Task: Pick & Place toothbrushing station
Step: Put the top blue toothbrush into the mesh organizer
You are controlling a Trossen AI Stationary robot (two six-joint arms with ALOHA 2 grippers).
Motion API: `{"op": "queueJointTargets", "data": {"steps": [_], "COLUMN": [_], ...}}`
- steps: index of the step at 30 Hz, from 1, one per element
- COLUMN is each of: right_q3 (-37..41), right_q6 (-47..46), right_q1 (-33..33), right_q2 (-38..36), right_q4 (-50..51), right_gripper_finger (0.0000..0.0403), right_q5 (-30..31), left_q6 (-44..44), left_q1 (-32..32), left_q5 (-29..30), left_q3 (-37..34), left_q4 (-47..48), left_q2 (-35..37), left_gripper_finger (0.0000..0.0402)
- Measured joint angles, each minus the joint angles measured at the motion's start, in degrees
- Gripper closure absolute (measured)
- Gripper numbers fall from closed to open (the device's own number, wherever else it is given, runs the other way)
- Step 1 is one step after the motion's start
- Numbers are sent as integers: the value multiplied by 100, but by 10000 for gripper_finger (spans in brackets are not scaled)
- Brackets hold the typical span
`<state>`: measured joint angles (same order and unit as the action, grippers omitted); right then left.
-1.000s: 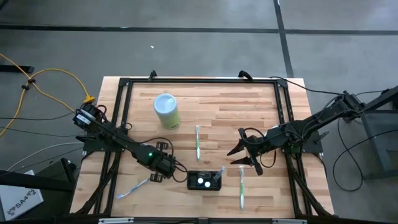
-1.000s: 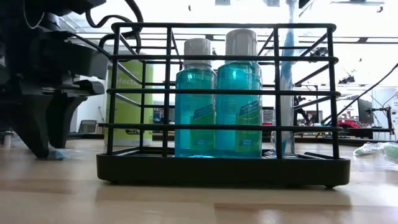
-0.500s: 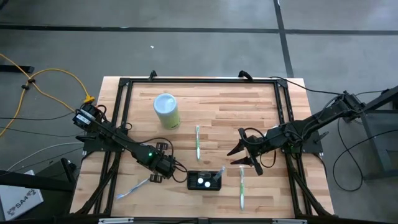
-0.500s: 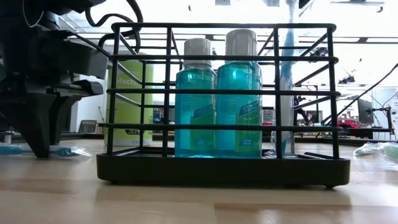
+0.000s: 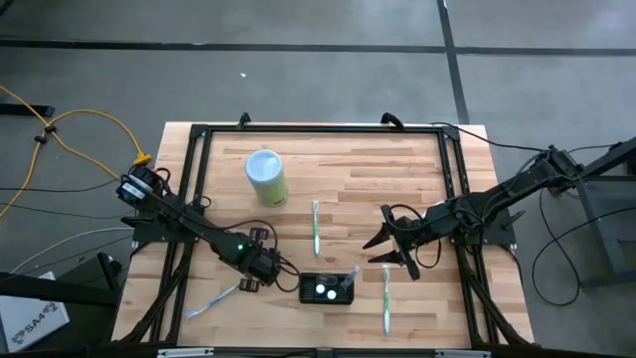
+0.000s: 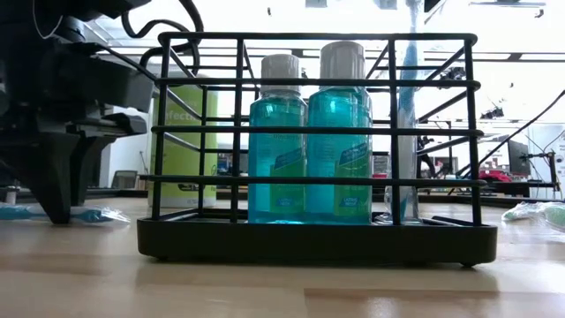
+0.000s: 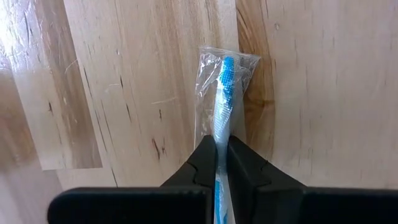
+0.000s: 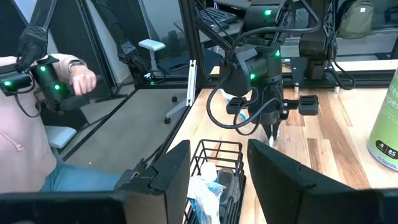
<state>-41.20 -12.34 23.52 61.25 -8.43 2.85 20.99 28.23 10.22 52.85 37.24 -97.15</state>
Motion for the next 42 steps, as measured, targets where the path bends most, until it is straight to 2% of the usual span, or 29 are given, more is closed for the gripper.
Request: {"op": "queueJointTargets", "data": {"steps": [7, 14, 18, 22, 33, 37, 42], "right_q3": [0, 1, 0, 1, 1, 1, -1], "right_q6": [9, 9, 11, 11, 11, -9, -224], "right_q1": [0, -1, 0, 1, -1, -1, -5], "right_q2": [0, 2, 2, 2, 2, 2, 2], "right_q4": [2, 46, 57, 57, 50, 46, -161], "right_gripper_finger": [251, 251, 251, 251, 251, 251, 251], "right_q5": [-2, -4, -4, -4, -4, -4, -233], "left_q6": [-80, -344, -378, -783, -2976, -4290, -6287], "left_q1": [-9, 26, 108, 264, 940, 1094, 1189], "left_q5": [62, 266, 580, 941, 2692, 3124, 3197], "left_q3": [401, 697, 976, 1287, 2272, 2386, 2398], "left_q4": [485, 661, 1095, 1263, 1171, 258, -1040], "left_q2": [49, 515, 752, 893, 914, 919, 848], "left_gripper_finger": [394, 394, 394, 394, 394, 394, 394]}}
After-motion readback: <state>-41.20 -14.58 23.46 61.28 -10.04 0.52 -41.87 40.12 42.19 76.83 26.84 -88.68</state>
